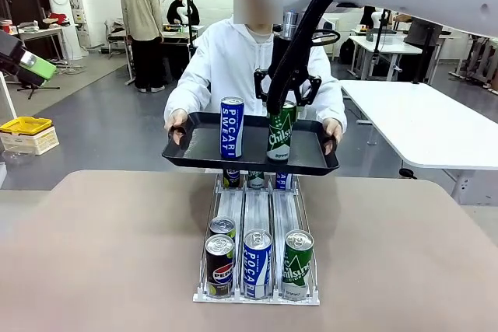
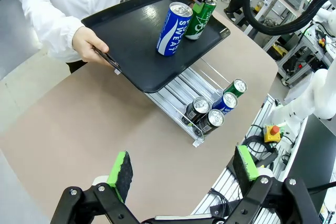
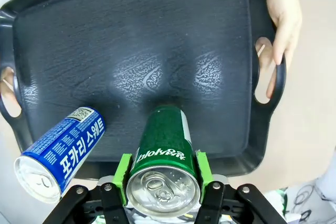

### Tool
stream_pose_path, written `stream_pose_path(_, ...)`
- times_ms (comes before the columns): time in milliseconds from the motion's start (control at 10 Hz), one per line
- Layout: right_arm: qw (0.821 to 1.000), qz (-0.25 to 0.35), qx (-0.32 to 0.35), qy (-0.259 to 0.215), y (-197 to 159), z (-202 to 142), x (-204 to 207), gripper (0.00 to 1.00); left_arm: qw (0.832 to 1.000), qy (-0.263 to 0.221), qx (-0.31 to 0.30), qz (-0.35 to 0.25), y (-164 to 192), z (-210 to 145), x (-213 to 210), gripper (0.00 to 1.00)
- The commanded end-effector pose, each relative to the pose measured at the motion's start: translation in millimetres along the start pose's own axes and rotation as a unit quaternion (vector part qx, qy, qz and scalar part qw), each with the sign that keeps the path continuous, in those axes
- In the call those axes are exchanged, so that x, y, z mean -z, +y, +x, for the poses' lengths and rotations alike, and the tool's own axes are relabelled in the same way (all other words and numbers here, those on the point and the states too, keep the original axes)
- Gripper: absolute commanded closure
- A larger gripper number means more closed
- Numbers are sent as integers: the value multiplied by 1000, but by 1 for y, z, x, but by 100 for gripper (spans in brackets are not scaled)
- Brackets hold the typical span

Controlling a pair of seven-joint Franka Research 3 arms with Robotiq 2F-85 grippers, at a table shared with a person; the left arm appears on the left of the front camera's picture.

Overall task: Retrieve and hand over the desired beverage to the person.
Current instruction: Place the picked can on the Handle tray extended by the person.

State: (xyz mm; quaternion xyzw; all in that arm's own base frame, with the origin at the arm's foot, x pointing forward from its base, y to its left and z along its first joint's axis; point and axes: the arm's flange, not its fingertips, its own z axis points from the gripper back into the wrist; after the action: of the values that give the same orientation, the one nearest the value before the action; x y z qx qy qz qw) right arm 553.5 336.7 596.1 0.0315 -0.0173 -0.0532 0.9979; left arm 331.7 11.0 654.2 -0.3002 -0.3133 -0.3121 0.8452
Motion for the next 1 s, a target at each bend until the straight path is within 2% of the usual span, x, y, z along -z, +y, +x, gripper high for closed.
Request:
stream_pose_path(0,1000,-2,-3,10,5,4,-12,42,1000,-8,9,-8,2,0,-1,0)
stream_pose_path(200,1000,-9,-10,11,6,4,-12,42,1000,-8,9,-8,2,0,-1,0)
stream_pose_path(300,1000,-9,-14,9,7,4,-11,55,1000,-8,9,-8,2,0,-1,0)
stream_pose_path(400,1000,-11,-17,8,7,3,-10,91,1000,-8,9,-8,2,0,-1,0)
stream_pose_path(500,1000,-12,-20,9,7,3,-10,100,1000,-8,9,-8,2,0,-1,0)
stream_pose_path(700,1000,-13,-22,10,8,2,-8,100,1000,-8,9,-8,2,0,-1,0)
stream_pose_path(800,1000,-12,-25,13,9,2,-8,17,1000,-8,9,-8,2,0,-1,0)
stream_pose_path(900,1000,-12,-25,14,8,2,-8,0,1000,-8,9,-8,2,0,-1,0)
